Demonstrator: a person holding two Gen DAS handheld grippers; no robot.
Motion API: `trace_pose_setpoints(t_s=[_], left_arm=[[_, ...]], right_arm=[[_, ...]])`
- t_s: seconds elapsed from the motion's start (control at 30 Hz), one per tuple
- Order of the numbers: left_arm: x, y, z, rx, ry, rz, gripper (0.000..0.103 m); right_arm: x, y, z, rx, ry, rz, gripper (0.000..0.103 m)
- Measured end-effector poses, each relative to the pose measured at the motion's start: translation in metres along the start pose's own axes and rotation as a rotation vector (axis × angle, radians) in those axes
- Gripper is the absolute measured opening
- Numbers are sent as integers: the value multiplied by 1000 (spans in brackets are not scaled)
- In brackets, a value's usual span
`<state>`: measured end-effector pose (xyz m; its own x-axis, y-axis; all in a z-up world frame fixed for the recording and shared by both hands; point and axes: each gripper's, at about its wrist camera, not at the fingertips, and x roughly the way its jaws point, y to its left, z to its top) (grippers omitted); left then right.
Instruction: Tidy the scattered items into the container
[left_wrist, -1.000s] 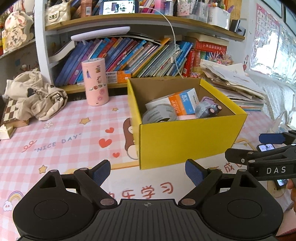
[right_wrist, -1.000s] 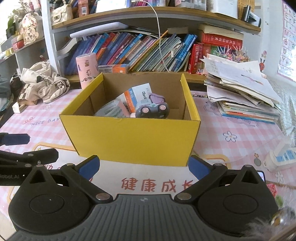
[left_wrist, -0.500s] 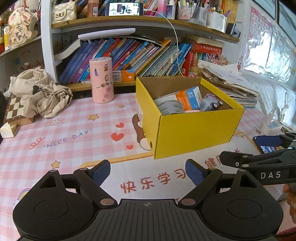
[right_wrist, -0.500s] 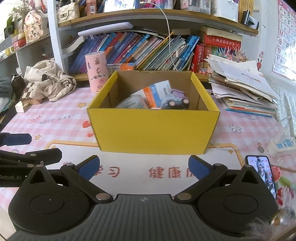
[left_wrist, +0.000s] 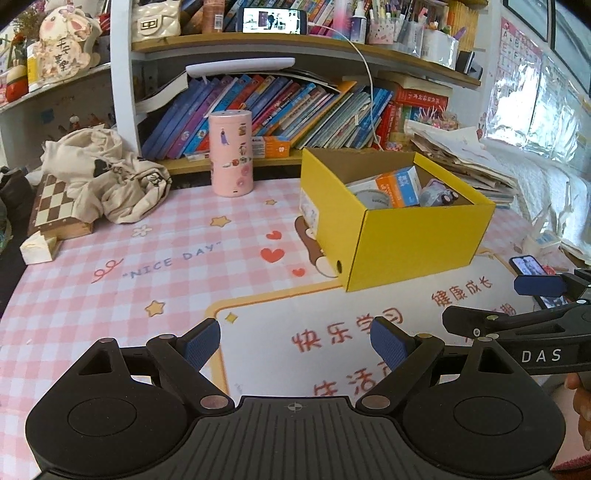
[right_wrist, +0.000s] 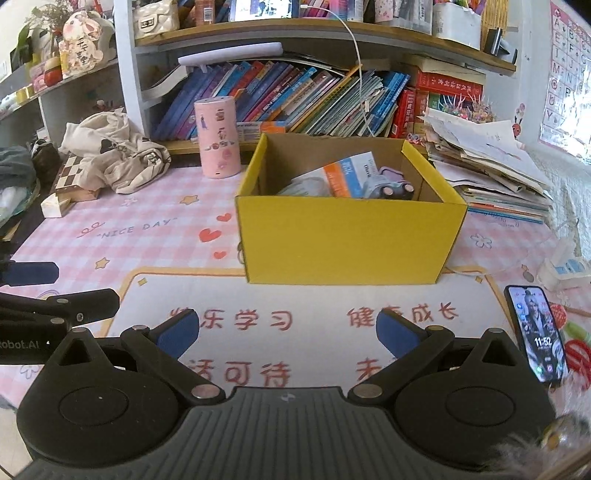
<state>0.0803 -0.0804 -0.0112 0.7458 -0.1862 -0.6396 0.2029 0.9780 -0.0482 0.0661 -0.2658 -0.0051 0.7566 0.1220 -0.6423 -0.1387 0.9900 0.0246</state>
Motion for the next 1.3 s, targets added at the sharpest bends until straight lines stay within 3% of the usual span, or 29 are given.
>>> trace_pose_setpoints(t_s=[0.63, 0.87, 0.97, 1.3], left_arm=[[-27, 55, -27, -47, 10, 24, 91], [-32, 66, -31, -62, 14, 34, 91], [-35, 70, -32, -69, 9, 41, 98], [-35, 75, -33, -64, 19, 23, 98]], right_arm=[[-7, 63, -14, -40, 10, 4, 103], [-6, 76, -14, -52, 7, 16, 103], [-6, 81, -13, -55, 6, 21, 103], [-4, 89, -11, -55, 5, 17, 103]])
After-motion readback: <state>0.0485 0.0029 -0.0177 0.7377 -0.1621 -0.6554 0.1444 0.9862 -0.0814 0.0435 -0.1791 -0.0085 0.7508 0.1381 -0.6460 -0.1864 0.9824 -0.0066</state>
